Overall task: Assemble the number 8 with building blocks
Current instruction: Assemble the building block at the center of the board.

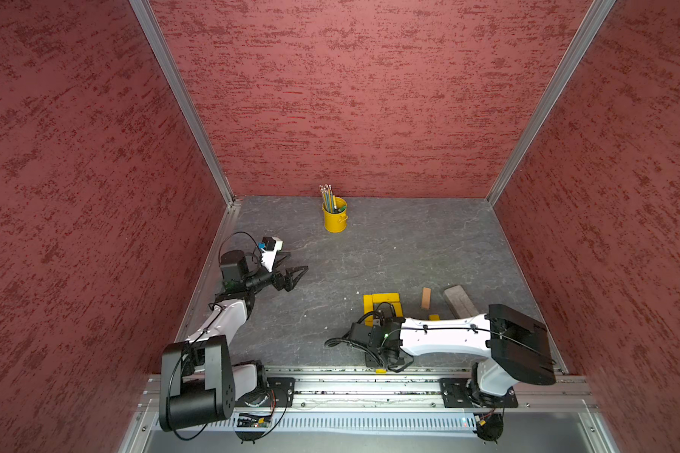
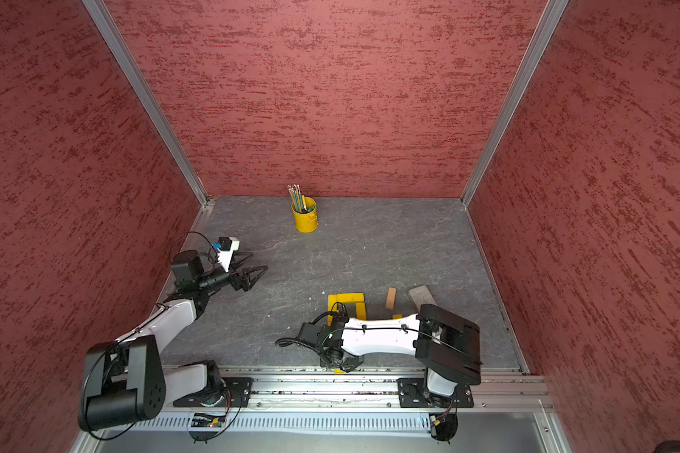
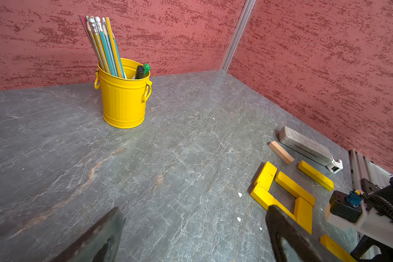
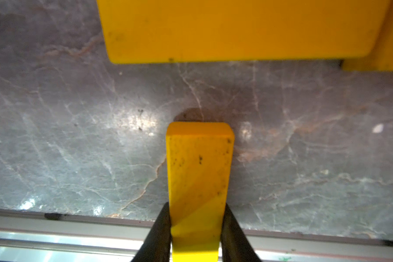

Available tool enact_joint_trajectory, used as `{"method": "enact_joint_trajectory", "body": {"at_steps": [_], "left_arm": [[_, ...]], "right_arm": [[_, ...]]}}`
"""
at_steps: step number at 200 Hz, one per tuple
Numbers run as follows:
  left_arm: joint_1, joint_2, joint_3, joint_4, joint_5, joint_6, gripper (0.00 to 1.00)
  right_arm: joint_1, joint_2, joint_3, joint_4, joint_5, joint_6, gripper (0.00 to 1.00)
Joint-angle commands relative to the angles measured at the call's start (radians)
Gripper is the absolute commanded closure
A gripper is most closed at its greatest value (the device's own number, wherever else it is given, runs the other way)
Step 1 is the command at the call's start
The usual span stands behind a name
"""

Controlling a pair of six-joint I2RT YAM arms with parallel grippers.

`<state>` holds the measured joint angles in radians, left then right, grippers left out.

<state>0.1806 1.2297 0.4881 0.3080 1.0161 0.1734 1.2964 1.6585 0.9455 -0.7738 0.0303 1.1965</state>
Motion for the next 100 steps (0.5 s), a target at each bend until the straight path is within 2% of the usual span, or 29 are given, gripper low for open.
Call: {"method": "enact_joint_trajectory", "body": {"at_steps": [1,100], "left_arm": [[0.011,-0.013,-0.007,0.013,0.006,0.011,0.0],[0.011,-0.019,-0.012,0.009,0.004,0.013,0.0]], "right_arm": [[0.01,0.015,0.01,0.154,0.029,0.007,0.76],[0.01,0.028,0.032,0.153,0.036,-0.014,0.75]]}}
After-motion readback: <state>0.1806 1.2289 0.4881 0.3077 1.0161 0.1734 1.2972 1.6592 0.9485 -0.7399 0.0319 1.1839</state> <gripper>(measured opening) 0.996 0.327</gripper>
